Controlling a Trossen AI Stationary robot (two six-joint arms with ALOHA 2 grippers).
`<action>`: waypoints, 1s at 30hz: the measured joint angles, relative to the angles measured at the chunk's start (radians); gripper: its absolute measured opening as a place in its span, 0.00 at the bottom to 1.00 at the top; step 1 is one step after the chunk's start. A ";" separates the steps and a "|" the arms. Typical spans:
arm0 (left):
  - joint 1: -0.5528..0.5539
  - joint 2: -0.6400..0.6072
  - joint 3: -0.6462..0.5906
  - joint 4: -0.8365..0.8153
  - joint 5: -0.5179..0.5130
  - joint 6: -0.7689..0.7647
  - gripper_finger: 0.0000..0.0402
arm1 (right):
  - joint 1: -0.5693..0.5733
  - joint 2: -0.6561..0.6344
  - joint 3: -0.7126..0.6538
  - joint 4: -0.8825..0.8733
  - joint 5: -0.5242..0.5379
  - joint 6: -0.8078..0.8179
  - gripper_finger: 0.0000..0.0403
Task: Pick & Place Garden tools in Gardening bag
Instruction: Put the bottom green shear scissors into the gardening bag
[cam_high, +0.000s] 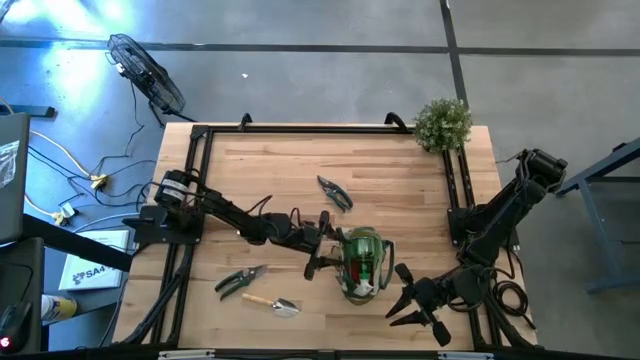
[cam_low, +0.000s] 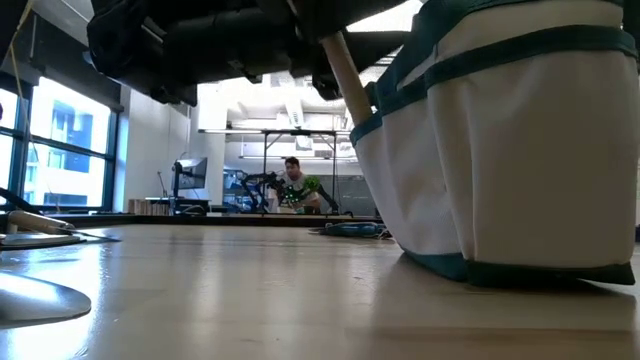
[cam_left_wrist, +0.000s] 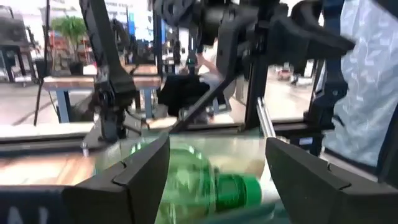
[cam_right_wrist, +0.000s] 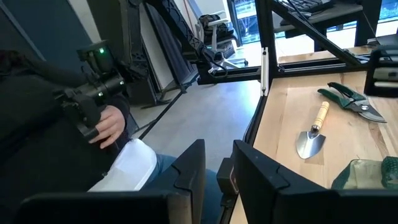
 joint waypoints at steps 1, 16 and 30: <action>0.000 0.000 0.000 0.023 0.000 0.001 0.65 | 0.000 0.000 0.000 0.000 0.000 0.000 0.18; 0.000 -0.167 0.000 0.206 0.008 -0.060 0.64 | 0.008 0.000 0.000 -0.003 -0.029 0.001 0.18; -0.028 -0.549 0.002 -0.523 -0.107 -0.154 0.64 | 0.015 0.000 0.000 -0.013 -0.026 -0.003 0.18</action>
